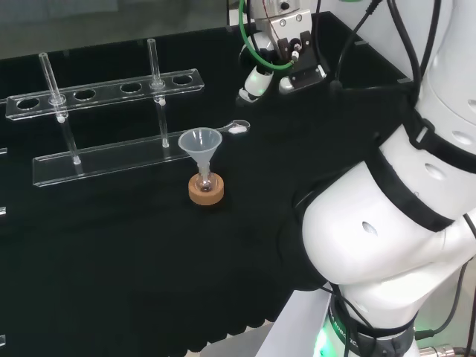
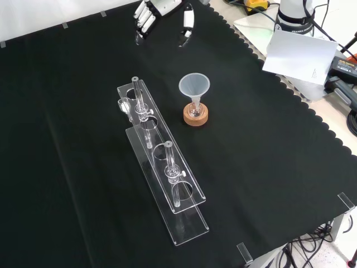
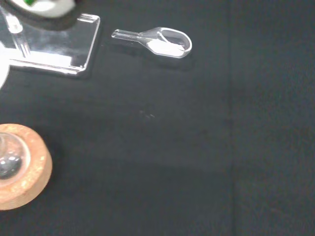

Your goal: Pick up the weighing funnel.

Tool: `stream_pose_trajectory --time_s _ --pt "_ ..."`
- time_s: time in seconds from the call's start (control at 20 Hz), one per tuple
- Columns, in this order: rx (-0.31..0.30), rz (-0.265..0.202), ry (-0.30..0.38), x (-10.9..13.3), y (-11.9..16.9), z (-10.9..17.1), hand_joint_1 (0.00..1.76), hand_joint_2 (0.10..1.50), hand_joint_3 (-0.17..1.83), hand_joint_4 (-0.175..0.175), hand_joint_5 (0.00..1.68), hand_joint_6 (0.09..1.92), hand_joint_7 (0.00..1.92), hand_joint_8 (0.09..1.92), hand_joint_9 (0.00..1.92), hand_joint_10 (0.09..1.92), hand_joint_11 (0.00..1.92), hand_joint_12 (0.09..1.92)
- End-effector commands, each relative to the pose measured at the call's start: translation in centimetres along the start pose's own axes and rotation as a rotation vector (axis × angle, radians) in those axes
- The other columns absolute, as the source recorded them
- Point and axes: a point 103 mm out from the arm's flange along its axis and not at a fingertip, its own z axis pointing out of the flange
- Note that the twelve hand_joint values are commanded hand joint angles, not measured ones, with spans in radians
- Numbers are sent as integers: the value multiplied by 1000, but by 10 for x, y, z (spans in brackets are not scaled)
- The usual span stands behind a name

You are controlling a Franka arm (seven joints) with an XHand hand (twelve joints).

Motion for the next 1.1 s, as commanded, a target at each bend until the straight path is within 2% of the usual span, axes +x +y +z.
stream_pose_trajectory --time_s 0.05,0.5,1.1 --pt "4 12 24 -28 48 13 843 621 562 -36 609 117 350 680 556 615 402 1392" --pt "45 10 34 -44 116 45 884 593 625 -37 607 149 410 676 611 581 441 1361" --pt "53 -39 -14 -21 165 85 903 558 670 -36 597 215 446 675 635 557 468 1340"
